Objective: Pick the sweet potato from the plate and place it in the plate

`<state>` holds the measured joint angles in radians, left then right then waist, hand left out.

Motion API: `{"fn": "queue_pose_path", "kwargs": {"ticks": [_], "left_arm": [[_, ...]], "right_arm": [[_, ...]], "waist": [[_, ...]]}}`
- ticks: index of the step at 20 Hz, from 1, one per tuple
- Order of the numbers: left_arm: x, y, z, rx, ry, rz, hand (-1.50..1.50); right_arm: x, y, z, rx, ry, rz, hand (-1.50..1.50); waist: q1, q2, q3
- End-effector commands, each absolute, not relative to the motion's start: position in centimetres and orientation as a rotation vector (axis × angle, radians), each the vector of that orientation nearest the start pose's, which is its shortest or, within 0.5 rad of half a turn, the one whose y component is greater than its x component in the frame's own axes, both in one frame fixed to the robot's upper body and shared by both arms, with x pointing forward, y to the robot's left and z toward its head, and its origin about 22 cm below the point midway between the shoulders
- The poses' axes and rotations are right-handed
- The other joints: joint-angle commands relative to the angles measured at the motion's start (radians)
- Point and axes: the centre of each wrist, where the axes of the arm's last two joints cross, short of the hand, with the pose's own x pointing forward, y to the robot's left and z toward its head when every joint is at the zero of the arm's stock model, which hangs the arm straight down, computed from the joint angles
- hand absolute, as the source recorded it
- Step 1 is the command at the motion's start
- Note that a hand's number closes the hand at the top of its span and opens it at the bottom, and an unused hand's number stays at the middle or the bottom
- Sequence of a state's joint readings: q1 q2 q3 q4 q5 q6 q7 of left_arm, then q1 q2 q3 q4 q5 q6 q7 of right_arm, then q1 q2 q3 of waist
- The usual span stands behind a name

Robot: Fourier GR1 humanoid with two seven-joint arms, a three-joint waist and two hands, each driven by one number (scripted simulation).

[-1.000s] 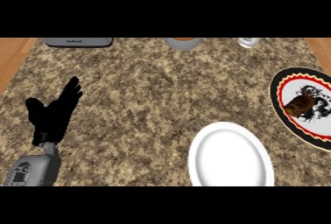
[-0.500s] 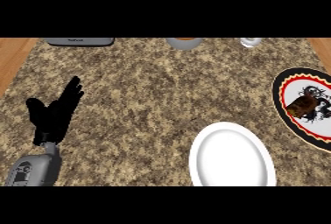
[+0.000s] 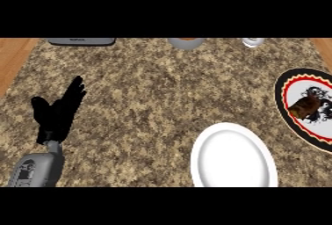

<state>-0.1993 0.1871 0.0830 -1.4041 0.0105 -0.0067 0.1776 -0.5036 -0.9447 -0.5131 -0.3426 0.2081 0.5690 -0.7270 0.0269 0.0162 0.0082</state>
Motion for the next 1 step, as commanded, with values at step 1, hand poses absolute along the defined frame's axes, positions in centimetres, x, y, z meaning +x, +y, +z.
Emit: {"fn": "queue_pose_path", "kwargs": {"ticks": [1], "left_arm": [[29.52,27.91,2.74,0.134,-1.418,-0.097,0.0]], "right_arm": [[23.0,-58.27,7.9,-0.239,-1.744,0.279,-1.5]], "waist": [[0.005,0.003,0.002]]}}
